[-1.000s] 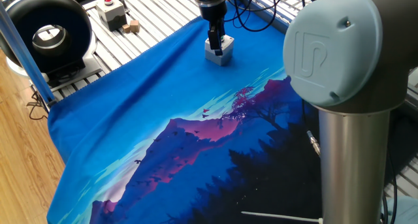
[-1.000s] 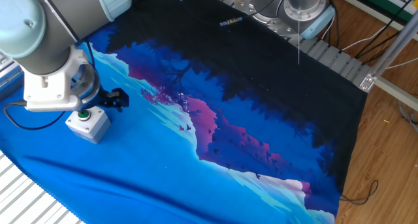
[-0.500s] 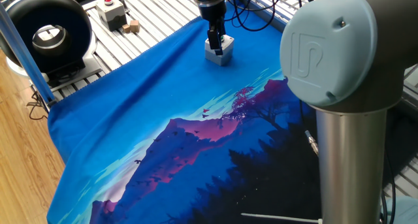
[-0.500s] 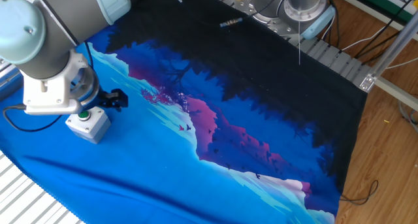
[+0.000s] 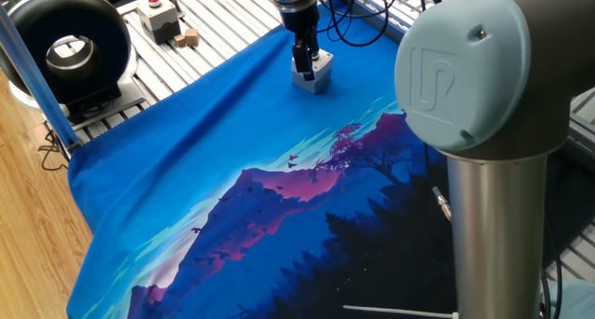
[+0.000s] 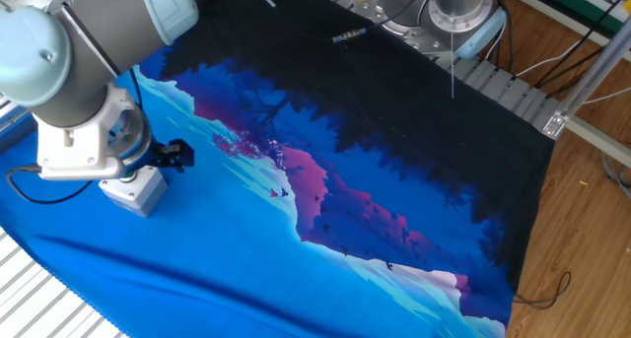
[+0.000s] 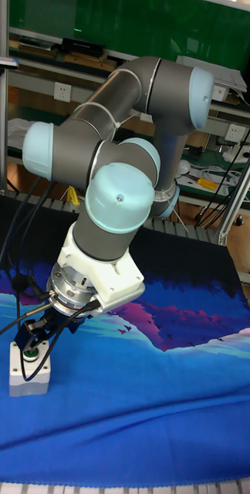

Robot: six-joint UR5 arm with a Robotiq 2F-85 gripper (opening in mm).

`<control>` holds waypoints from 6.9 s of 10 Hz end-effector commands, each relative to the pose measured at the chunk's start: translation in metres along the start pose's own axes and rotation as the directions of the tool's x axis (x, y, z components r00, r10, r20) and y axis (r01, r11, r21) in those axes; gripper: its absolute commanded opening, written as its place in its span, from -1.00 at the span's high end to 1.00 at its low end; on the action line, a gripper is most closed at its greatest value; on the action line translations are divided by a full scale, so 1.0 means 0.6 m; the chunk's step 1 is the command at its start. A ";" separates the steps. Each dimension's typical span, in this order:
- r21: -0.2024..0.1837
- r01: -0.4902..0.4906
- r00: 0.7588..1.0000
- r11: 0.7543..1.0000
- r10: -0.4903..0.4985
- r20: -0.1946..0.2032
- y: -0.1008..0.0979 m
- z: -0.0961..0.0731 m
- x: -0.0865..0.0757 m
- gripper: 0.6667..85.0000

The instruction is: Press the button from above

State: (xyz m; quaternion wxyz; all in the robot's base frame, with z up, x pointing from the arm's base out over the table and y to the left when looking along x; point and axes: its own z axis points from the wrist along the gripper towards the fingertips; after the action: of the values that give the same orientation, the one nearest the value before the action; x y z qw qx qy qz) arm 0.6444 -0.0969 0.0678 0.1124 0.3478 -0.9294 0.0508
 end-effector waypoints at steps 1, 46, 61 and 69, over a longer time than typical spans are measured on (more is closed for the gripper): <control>-0.006 -0.005 1.000 1.000 0.005 0.005 0.002 0.007 -0.010 -1.00; 0.023 -0.119 0.992 0.993 0.119 0.037 -0.004 0.006 -0.027 -0.91; 0.003 -0.111 0.994 0.994 0.111 0.019 -0.005 -0.029 -0.013 -0.89; 0.022 -0.119 0.992 0.993 0.120 -0.025 -0.008 0.000 -0.007 -0.83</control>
State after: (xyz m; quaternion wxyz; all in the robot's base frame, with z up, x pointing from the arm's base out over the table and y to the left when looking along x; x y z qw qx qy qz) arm 0.6530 -0.0958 0.0673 0.1127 0.2947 -0.9462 0.0723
